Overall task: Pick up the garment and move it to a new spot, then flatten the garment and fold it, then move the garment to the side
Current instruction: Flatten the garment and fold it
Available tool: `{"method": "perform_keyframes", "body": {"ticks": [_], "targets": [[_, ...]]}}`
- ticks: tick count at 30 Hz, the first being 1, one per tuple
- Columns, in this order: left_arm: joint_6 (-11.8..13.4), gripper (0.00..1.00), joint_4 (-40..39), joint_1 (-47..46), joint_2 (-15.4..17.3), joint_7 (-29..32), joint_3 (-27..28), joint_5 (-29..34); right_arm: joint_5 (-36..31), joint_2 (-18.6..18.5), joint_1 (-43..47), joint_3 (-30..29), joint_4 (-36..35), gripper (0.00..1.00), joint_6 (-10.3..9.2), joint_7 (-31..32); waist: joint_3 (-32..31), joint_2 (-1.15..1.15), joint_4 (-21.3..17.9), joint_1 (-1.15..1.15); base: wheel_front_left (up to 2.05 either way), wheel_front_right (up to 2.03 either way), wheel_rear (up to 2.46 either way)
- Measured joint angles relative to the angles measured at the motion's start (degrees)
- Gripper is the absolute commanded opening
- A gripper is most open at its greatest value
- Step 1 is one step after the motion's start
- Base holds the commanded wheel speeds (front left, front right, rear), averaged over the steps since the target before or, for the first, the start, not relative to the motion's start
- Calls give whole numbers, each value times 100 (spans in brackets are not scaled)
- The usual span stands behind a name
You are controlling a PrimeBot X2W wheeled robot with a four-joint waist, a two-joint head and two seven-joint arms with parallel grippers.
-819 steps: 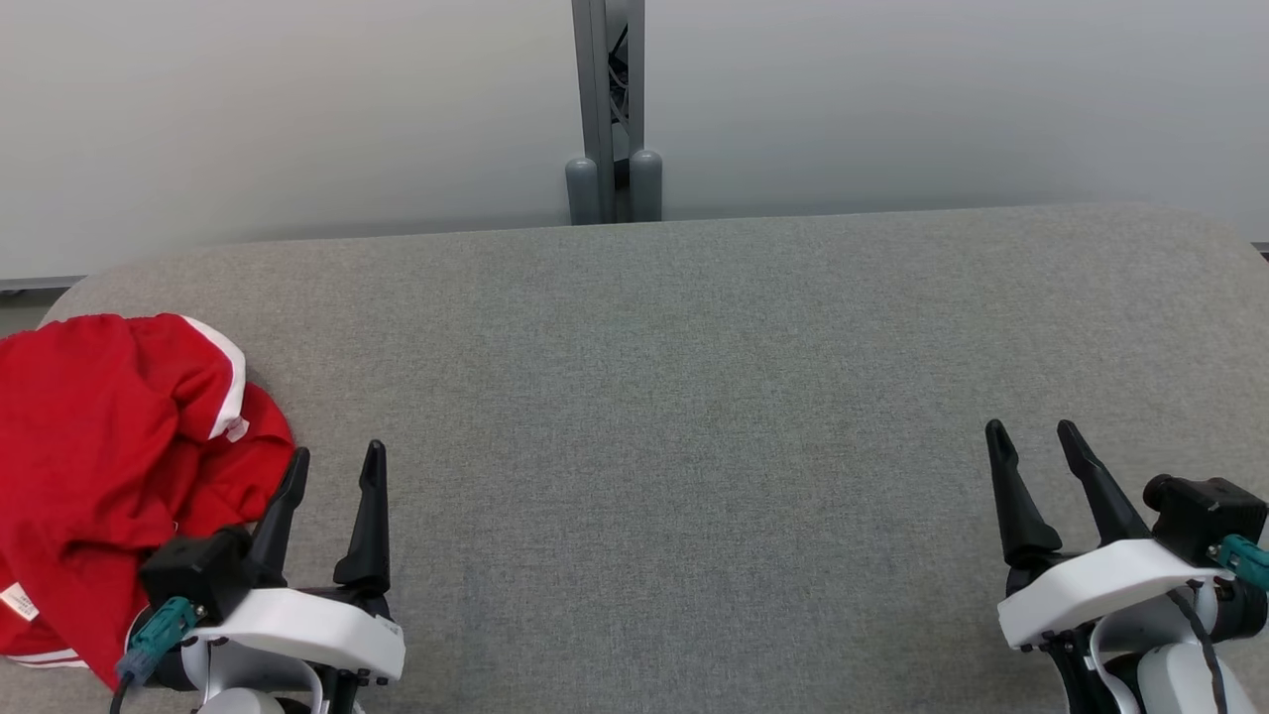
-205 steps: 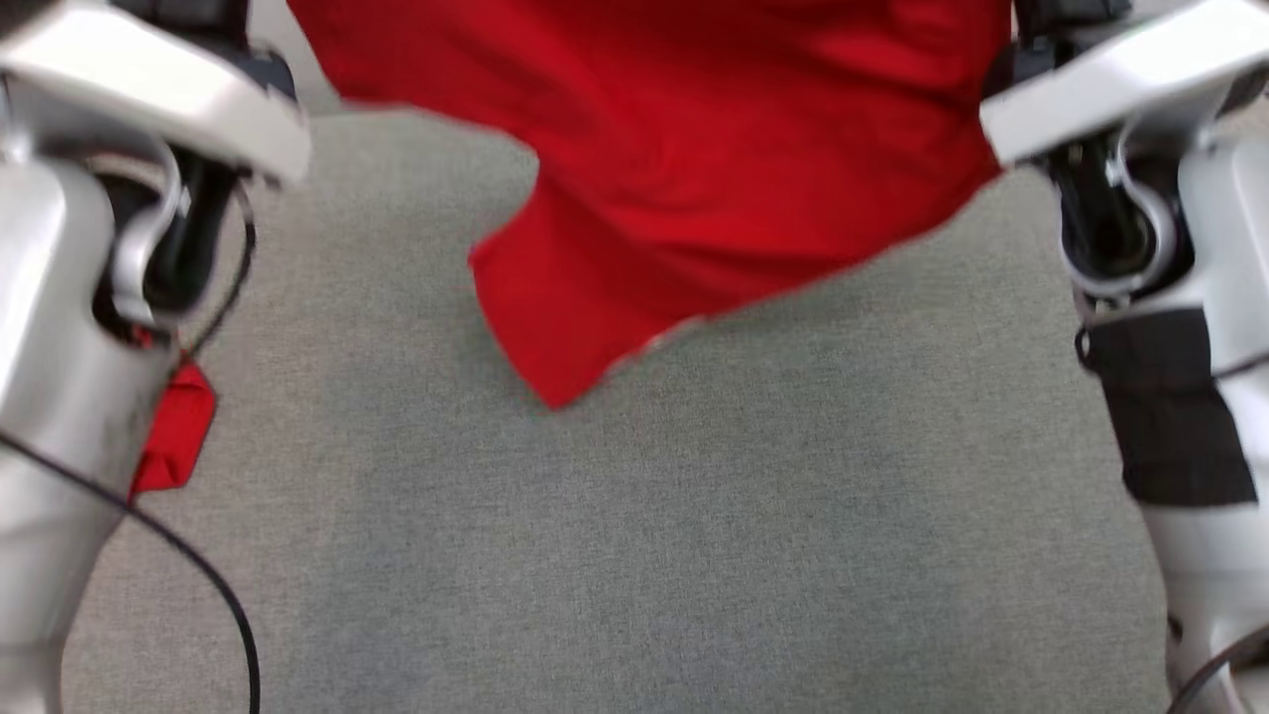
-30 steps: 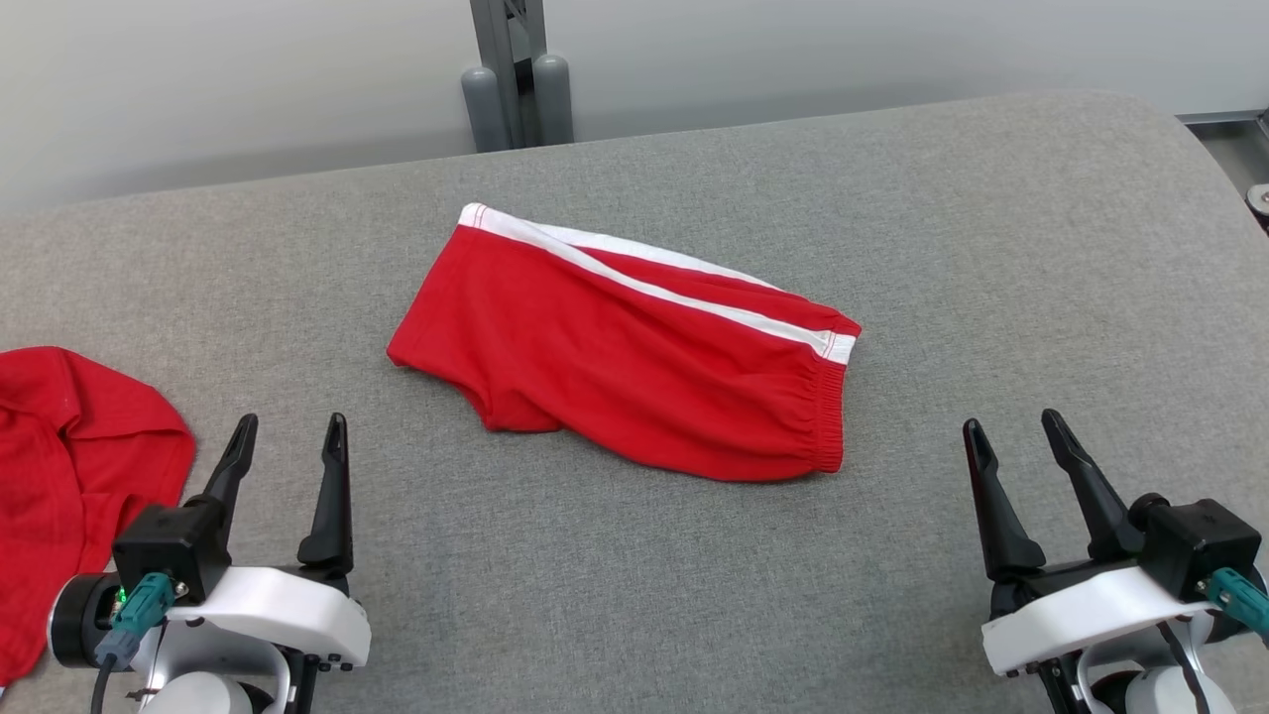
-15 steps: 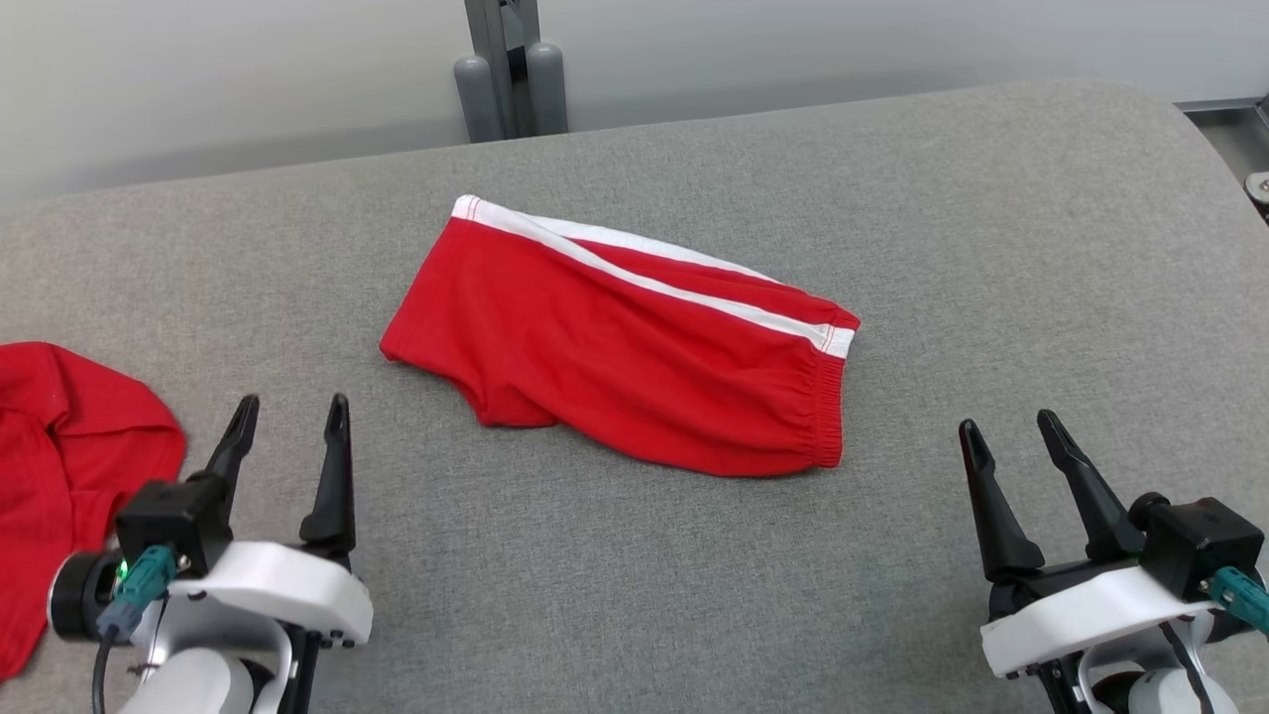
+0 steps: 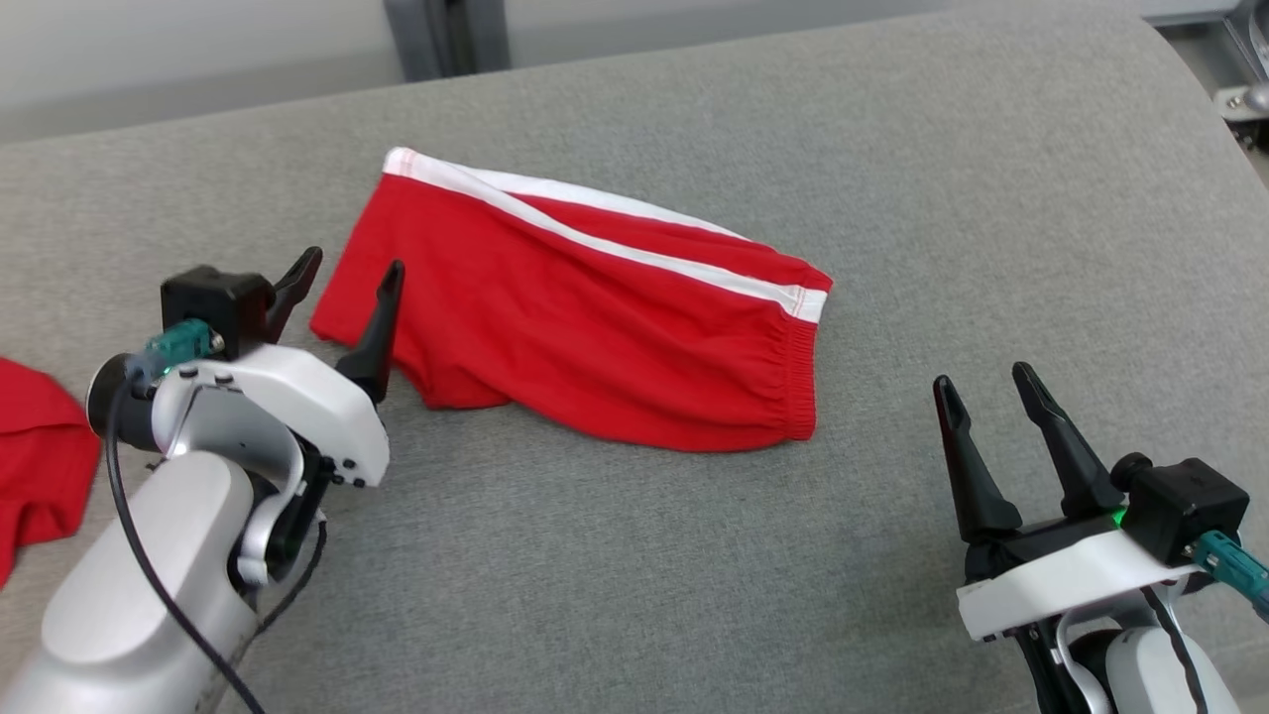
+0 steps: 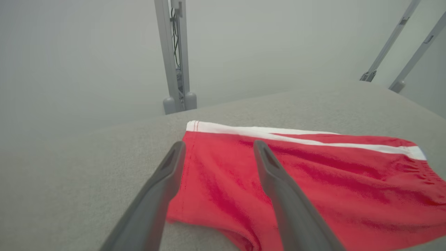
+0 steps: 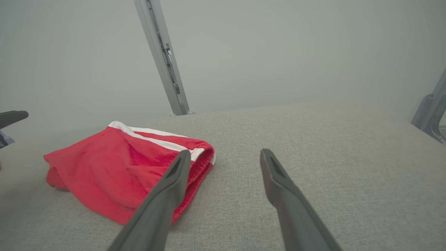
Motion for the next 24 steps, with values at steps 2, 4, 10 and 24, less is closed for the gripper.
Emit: {"method": "perform_keyframes", "body": {"ticks": [2,4,10,24], "targets": [[-175,100,430,-232,-55,168,-18,-133,40,-1,-63,58,32,100,0,-64,111,0,-83,0,0,0,0],[-346,100,1040,-504,-122,289,-34,-210,135,-1,-131,123,103,100,0,-160,273,0,-211,0,0,0,0],[-483,100,2063,-863,-138,364,44,-312,370,0,-222,260,335,100,0,-312,508,0,-394,0,0,0,0],[-842,100,2877,-978,-394,579,-5,-634,616,1,-356,434,659,100,0,-488,435,0,-339,0,0,0,0]]}}
